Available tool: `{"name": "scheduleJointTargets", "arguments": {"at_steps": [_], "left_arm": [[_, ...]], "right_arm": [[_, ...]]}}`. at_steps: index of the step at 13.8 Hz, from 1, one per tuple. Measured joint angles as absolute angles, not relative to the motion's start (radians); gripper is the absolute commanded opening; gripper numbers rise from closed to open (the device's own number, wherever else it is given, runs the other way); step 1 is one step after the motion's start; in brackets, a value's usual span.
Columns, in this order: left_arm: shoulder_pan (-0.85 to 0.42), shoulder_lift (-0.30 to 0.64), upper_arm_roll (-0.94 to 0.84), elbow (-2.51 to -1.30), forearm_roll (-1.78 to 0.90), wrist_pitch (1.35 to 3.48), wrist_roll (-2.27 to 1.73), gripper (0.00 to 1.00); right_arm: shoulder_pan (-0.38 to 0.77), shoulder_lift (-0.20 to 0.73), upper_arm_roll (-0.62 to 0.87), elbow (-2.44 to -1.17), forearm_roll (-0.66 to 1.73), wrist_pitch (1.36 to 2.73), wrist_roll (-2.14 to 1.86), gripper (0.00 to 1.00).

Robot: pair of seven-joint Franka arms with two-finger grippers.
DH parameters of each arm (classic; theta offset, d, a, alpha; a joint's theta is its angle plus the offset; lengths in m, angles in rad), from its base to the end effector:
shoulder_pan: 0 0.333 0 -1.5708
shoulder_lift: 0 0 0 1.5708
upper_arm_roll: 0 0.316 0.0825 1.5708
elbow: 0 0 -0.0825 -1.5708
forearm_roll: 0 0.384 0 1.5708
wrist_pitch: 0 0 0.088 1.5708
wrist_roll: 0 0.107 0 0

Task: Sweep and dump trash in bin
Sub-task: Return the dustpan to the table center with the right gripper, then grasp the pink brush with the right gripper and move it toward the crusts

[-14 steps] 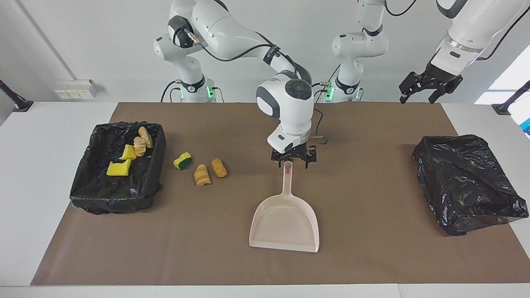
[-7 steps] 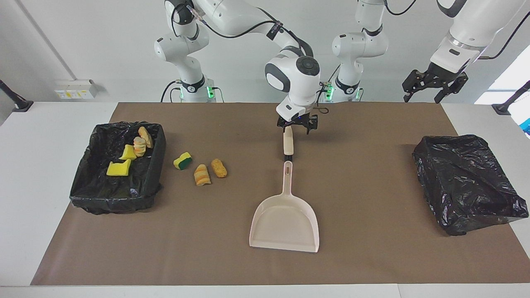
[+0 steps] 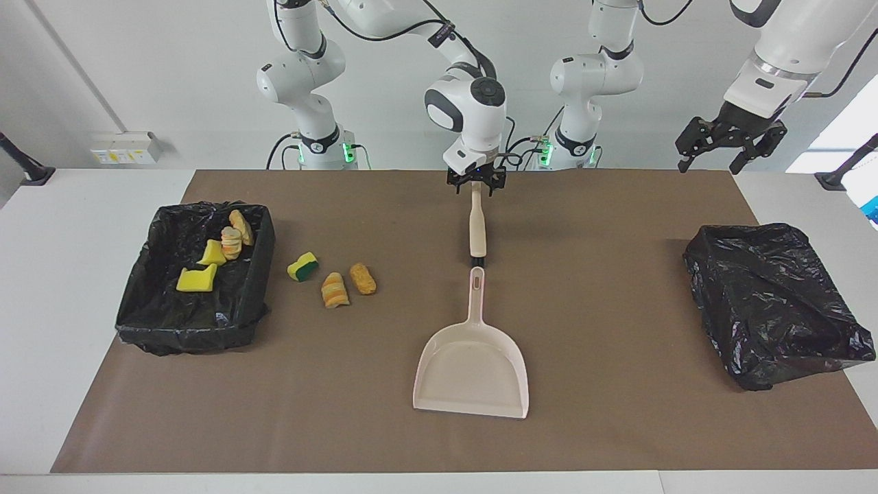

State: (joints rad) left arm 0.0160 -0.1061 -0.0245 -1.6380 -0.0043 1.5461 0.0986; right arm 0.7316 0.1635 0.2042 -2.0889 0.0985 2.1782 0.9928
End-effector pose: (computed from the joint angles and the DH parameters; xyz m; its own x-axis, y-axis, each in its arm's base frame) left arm 0.5186 -0.0056 0.6476 0.9942 -0.1069 0.0143 -0.1069 -0.9943 0.0003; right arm 0.3324 0.4543 0.3424 0.9843 -0.1165 -0.1325 -0.1172 -0.9931 0.0029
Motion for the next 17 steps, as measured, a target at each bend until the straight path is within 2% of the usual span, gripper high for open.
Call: {"name": "scheduleJointTargets", "arguments": {"at_steps": [4, 5, 10, 12, 17], "left_arm": [[0.016, -0.106, -0.027, -1.638, -0.004, 1.544, 0.099, 1.00], [0.016, -0.106, -0.027, -1.638, -0.004, 1.543, 0.099, 1.00], [0.016, -0.100, -0.031, -1.632, -0.004, 1.532, 0.099, 1.00], [0.016, -0.098, -0.033, -1.630, -0.004, 1.533, 0.099, 1.00], [0.016, -0.098, -0.032, -1.626, -0.004, 1.532, 0.099, 1.00]], "right_arm": [[0.731, 0.162, 0.203, -2.091, 0.099, 2.181, 0.993, 0.03], [0.731, 0.162, 0.203, -2.091, 0.099, 2.182, 0.993, 0.00], [0.731, 0.158, 0.202, -2.068, 0.099, 2.178, 0.993, 0.00], [0.711, 0.128, 0.195, -2.049, 0.099, 2.122, 0.992, 0.00], [0.487, -0.025, 0.185, -2.038, 0.094, 1.853, 0.775, 0.00]]}}
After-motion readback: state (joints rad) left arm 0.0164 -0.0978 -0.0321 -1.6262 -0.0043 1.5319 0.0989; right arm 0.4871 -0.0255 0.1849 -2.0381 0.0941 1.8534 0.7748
